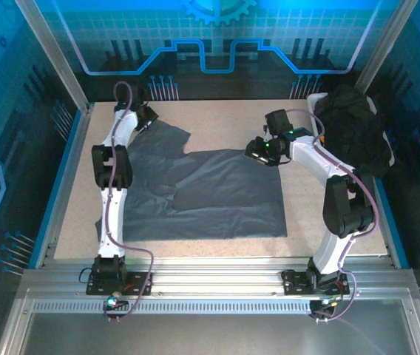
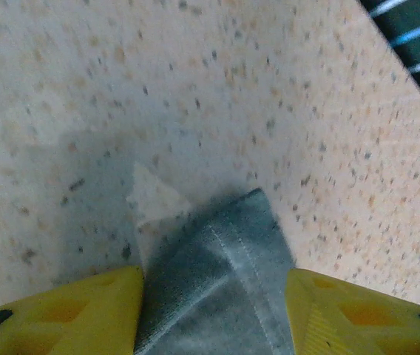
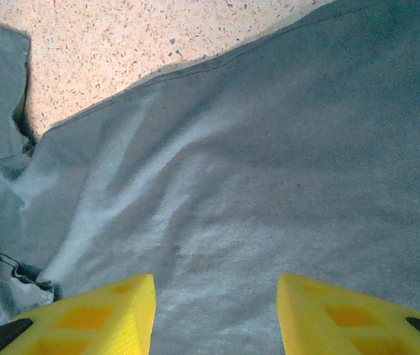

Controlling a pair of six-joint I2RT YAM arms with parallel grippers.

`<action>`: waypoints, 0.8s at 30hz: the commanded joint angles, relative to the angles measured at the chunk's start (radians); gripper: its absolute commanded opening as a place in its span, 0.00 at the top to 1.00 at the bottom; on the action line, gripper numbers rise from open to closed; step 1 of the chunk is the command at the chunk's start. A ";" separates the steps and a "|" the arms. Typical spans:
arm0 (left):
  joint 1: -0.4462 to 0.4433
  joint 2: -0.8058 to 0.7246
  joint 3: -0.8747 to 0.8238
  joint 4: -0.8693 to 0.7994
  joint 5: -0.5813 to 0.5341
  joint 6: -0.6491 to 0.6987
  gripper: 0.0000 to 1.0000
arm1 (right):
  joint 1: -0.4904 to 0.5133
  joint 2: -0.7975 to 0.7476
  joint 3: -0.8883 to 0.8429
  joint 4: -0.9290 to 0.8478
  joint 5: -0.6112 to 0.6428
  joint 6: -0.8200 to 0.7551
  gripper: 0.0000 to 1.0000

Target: Fold and stack the t-shirts

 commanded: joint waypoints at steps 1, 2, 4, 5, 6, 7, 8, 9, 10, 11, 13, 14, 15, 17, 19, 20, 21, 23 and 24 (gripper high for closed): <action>-0.047 0.035 0.009 -0.190 0.086 0.031 0.46 | -0.020 -0.028 0.001 0.009 -0.030 -0.014 0.53; -0.054 0.034 0.012 -0.231 0.079 0.040 0.46 | -0.024 -0.030 -0.003 0.013 -0.034 -0.015 0.53; -0.062 0.027 0.016 -0.310 0.037 0.060 0.46 | -0.030 -0.036 -0.018 0.024 -0.039 -0.014 0.53; -0.063 0.022 0.014 -0.351 0.008 0.063 0.47 | -0.033 -0.038 -0.026 0.030 -0.043 -0.014 0.53; -0.065 0.017 0.012 -0.385 -0.014 0.065 0.49 | -0.036 -0.040 -0.032 0.034 -0.045 -0.014 0.53; -0.065 0.014 0.012 -0.407 -0.037 0.069 0.50 | -0.038 -0.039 -0.034 0.034 -0.044 -0.015 0.53; -0.065 0.012 0.011 -0.423 -0.052 0.078 0.52 | -0.041 -0.038 -0.040 0.036 -0.042 -0.017 0.53; -0.066 0.012 0.012 -0.425 -0.054 0.090 0.54 | -0.045 -0.037 -0.043 0.037 -0.036 -0.017 0.53; -0.064 0.012 0.015 -0.423 -0.053 0.099 0.58 | -0.047 -0.035 -0.044 0.037 -0.030 -0.018 0.53; -0.065 0.014 0.024 -0.421 -0.048 0.107 0.63 | -0.050 -0.032 -0.043 0.037 -0.019 -0.020 0.53; -0.065 0.017 0.039 -0.410 -0.042 0.118 0.74 | -0.056 -0.025 -0.039 0.036 0.013 -0.021 0.53; -0.065 0.017 0.045 -0.405 -0.040 0.121 0.80 | -0.061 -0.020 -0.037 0.038 0.033 -0.015 0.53; -0.066 0.016 0.054 -0.404 -0.045 0.124 0.85 | -0.068 -0.012 -0.029 0.036 0.052 -0.007 0.52; -0.069 0.009 0.072 -0.402 -0.058 0.131 0.97 | -0.078 0.008 0.004 0.015 0.110 0.004 0.52; -0.077 -0.012 0.082 -0.395 -0.079 0.141 1.00 | -0.090 0.039 0.049 -0.017 0.179 0.016 0.52; -0.081 -0.028 0.087 -0.391 -0.091 0.143 1.00 | -0.099 0.065 0.080 -0.040 0.209 0.029 0.52; -0.086 -0.043 0.092 -0.390 -0.101 0.149 1.00 | -0.110 0.089 0.104 -0.058 0.223 0.041 0.53; -0.096 -0.092 0.085 -0.379 -0.125 0.160 1.00 | -0.131 0.148 0.167 -0.088 0.252 0.062 0.53; -0.100 -0.118 0.065 -0.364 -0.133 0.165 1.00 | -0.136 0.173 0.196 -0.095 0.259 0.065 0.54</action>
